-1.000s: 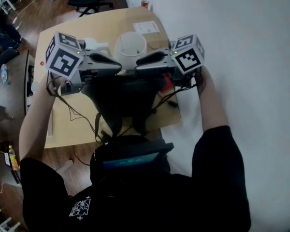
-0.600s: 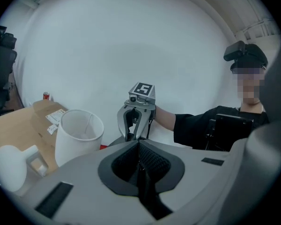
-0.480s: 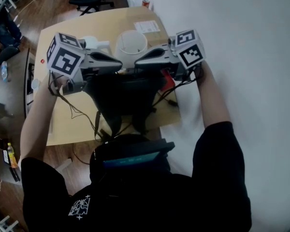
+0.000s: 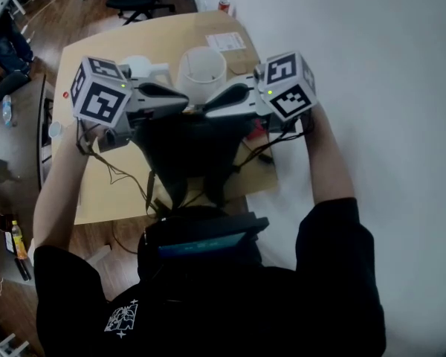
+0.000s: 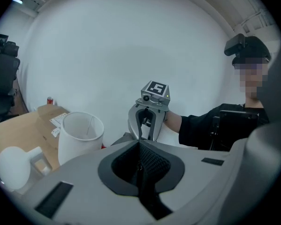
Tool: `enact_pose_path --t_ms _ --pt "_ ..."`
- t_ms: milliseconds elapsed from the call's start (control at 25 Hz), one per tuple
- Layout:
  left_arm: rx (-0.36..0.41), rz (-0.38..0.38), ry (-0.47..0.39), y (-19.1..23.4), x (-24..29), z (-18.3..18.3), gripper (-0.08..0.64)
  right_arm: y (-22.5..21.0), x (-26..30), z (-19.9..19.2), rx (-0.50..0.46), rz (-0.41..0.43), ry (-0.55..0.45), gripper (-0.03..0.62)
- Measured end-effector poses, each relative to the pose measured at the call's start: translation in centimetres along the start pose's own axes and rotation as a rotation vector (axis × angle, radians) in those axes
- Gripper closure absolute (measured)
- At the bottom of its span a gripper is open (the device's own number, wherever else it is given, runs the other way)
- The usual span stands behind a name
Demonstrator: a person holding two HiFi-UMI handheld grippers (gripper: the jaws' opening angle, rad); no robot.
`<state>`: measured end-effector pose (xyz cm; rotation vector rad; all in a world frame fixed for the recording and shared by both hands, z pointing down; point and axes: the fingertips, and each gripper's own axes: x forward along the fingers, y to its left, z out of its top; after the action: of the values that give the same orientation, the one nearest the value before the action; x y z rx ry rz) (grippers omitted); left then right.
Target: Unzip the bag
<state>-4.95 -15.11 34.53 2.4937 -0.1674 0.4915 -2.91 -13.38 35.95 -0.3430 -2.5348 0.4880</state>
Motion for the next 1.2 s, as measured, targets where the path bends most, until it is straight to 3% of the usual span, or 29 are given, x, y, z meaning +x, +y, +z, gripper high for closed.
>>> enact_pose_path --t_ms 80,160,320,480,640,760,960,1080,1200 --pt "0.002 0.006 -0.007 -0.1 0.0 -0.1 0.555 -0.3 0.4 -0.2 -0.021 -0.033 0.035 0.491" --pt "0.021 0.025 -0.015 -0.1 0.0 0.0 0.555 -0.5 0.7 -0.4 -0.053 -0.064 0.064 0.552" --pt "0.053 0.065 -0.031 -0.4 -0.3 0.0 0.554 -0.3 0.6 -0.1 -0.100 -0.105 0.030 0.563" --pt "0.078 0.111 -0.039 -0.9 -0.4 -0.3 0.554 0.0 -0.2 0.3 -0.184 -0.314 -0.017 0.561" --pt "0.107 0.191 -0.082 -0.7 -0.4 -0.3 0.552 -0.2 -0.5 0.2 -0.116 -0.434 -0.118 0.562" --pt "0.186 0.283 -0.062 -0.1 -0.7 -1.1 0.542 -0.2 -0.7 0.1 -0.083 -0.425 -0.159 0.561" --pt "0.221 0.292 -0.065 -0.1 -0.9 -1.0 0.541 -0.3 -0.8 0.5 -0.089 -0.428 -0.161 0.563" --pt "0.176 0.288 -0.133 -0.1 -1.1 -0.4 0.546 -0.5 -0.9 0.7 -0.033 -0.460 -0.218 0.564" --pt "0.119 0.293 -0.206 0.1 -1.6 0.0 0.548 -0.3 -1.4 1.0 -0.003 -0.543 -0.282 0.563"
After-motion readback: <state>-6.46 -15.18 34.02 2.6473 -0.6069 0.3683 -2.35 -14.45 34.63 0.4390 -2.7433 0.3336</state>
